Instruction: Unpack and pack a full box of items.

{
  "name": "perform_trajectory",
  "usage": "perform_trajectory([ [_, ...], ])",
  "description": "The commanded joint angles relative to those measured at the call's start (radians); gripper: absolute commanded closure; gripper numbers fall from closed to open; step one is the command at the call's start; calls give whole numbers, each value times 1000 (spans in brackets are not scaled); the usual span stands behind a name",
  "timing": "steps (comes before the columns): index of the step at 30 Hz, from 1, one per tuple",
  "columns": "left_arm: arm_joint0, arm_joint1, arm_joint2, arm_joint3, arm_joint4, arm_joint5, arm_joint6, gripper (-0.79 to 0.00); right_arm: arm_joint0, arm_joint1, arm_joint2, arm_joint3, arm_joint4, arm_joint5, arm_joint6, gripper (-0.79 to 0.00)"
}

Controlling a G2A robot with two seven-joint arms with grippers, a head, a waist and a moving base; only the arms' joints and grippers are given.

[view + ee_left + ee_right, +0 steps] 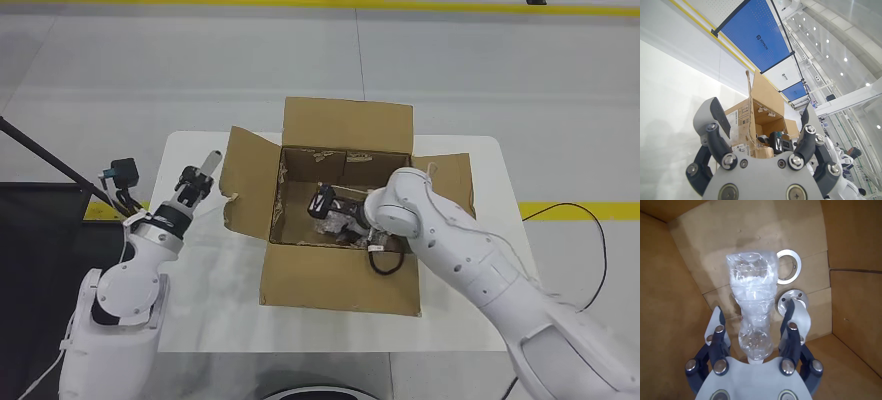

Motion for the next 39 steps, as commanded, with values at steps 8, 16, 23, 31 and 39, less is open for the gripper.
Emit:
perform_trajectory([
  [8,16,4,-32,-8,-29,-19,24,-785,-110,69,209,-260,6,137,-9,-785],
  [16,7,10,6,18,16,-45,-39,-785,-335,146,524,-601,68,205,-38,-785],
  [23,10,13,60,-13,39,-87,-71,-785,-550,185,801,-780,158,263,-116,-785],
  [31,30,17,93,-104,46,-113,-115,-785,-668,202,983,-807,270,275,-138,-785],
  [39,5,18,185,-124,101,-94,-153,-785,-677,202,989,-797,278,282,-162,-785],
])
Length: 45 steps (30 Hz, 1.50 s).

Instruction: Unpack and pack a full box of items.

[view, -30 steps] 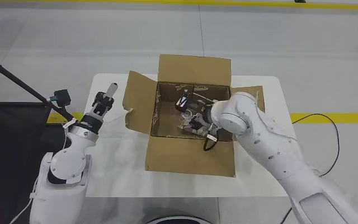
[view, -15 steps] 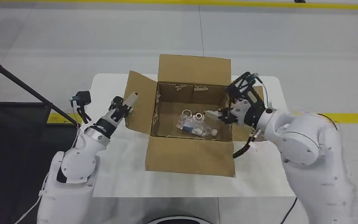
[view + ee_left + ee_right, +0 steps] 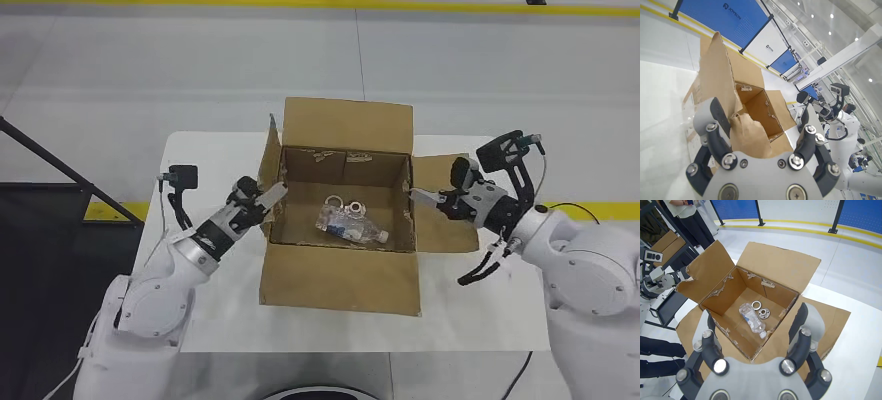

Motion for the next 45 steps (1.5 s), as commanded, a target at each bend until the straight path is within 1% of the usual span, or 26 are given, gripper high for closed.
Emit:
perform_trajectory([
  [1,-10,0,30,5,24,6,-4,-785,-16,0,17,20,20,10,-40,-785],
  [4,-25,-2,73,18,49,20,-7,-785,-39,3,82,64,112,23,-74,-785],
  [7,-39,-3,112,35,78,33,-14,-785,-56,8,153,117,202,26,-69,-785],
  [11,-57,-5,150,57,101,58,-18,-785,-49,20,214,199,261,30,-7,-785],
  [16,-83,-7,186,86,131,97,-34,-785,2,32,226,342,351,5,91,-785],
  [21,-104,-9,212,108,145,127,-36,-785,86,44,181,496,385,-12,198,-785],
  [26,-121,-11,229,123,149,144,-36,-785,184,49,87,620,349,-7,270,-785],
  [29,-126,-12,235,130,147,152,-32,-785,227,47,37,658,403,-66,318,-785],
  [33,-128,-12,237,132,141,154,-26,-785,262,49,7,676,503,-144,372,-785],
  [36,-126,-12,234,131,134,152,-20,-785,278,51,-6,670,580,-175,409,-785],
  [42,-119,-10,224,124,120,144,-14,-785,307,50,-59,632,707,-191,440,-785],
  [45,-114,-10,218,116,105,138,-4,-785,323,44,-122,600,692,-158,407,-785],
])
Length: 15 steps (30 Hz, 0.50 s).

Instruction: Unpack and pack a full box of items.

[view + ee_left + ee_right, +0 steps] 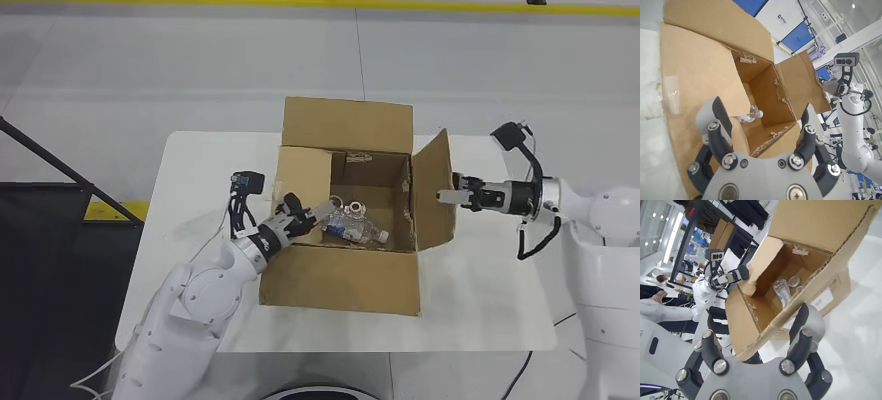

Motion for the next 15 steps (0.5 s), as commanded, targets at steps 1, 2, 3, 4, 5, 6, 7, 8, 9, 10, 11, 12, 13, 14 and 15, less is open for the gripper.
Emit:
perform_trajectory([
  [1,5,-1,-5,-12,-30,-4,7,-785,10,-5,-49,-30,-17,23,-29,-785],
  [2,7,-1,-13,-22,-49,-6,9,-785,14,-9,-75,-45,-27,32,-44,-785],
  [3,10,0,-22,-31,-59,-6,11,-785,20,-11,-97,-55,-41,40,-60,-785],
  [4,14,1,-34,-43,-72,-7,16,-785,24,-14,-119,-66,-46,44,-74,-785],
  [5,18,1,-50,-58,-95,-8,22,-785,30,-16,-143,-76,-66,48,-83,-785],
  [6,24,2,-66,-68,-117,-9,25,-785,37,-18,-163,-81,-88,54,-96,-785],
  [7,31,3,-87,-81,-140,-12,28,-785,42,-21,-183,-86,-110,62,-112,-785],
  [8,39,5,-113,-92,-166,-13,32,-785,47,-23,-204,-91,-137,73,-129,-785],
  [9,48,6,-139,-102,-190,-18,41,-785,53,-25,-222,-94,-164,83,-143,-785],
  [10,60,8,-168,-109,-217,-23,44,-785,58,-27,-240,-97,-187,92,-158,-785],
  [11,72,10,-198,-115,-247,-28,41,-785,63,-29,-257,-98,-207,99,-170,-785],
  [12,85,12,-226,-120,-274,-35,34,-785,67,-31,-271,-98,-223,105,-182,-785],
  [13,99,14,-255,-122,-303,-41,22,-785,72,-33,-283,-97,-242,110,-195,-785],
  [14,114,16,-285,-121,-333,-50,7,-785,74,-34,-296,-97,-261,117,-208,-785],
  [15,127,19,-312,-119,-355,-64,-16,-785,77,-36,-307,-98,-270,120,-217,-785],
])
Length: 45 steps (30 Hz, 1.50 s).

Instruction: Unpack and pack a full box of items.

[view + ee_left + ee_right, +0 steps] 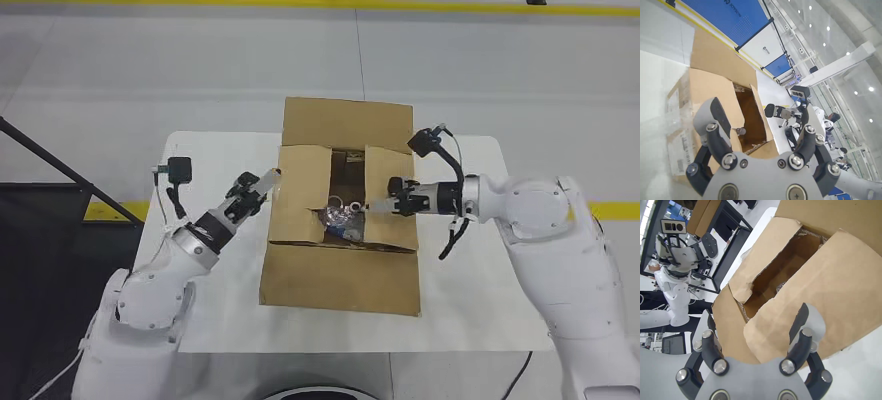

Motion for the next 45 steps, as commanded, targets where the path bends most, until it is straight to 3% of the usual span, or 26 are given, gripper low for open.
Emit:
perform_trajectory([
  [1,27,6,-56,6,-48,-26,-46,-785,4,-2,-18,-1,-15,3,-16,-785],
  [6,73,21,-139,63,-111,-52,-191,-785,12,-4,-47,3,-49,5,-35,-785],
  [13,130,46,-220,116,-233,-132,-479,-785,24,-8,-78,32,-74,34,-53,-785],
  [22,148,75,-237,150,-341,-164,-781,-785,12,-5,-71,23,-69,36,-80,-785],
  [31,116,88,-149,154,-358,-105,-822,-785,12,-5,-71,23,-69,36,-80,-785],
  [40,84,99,-106,164,-408,-83,-824,-785,-131,20,99,-90,-50,96,-320,-785],
  [45,80,103,-101,156,-451,-79,-791,-785,-131,19,153,-32,39,115,-399,-785],
])
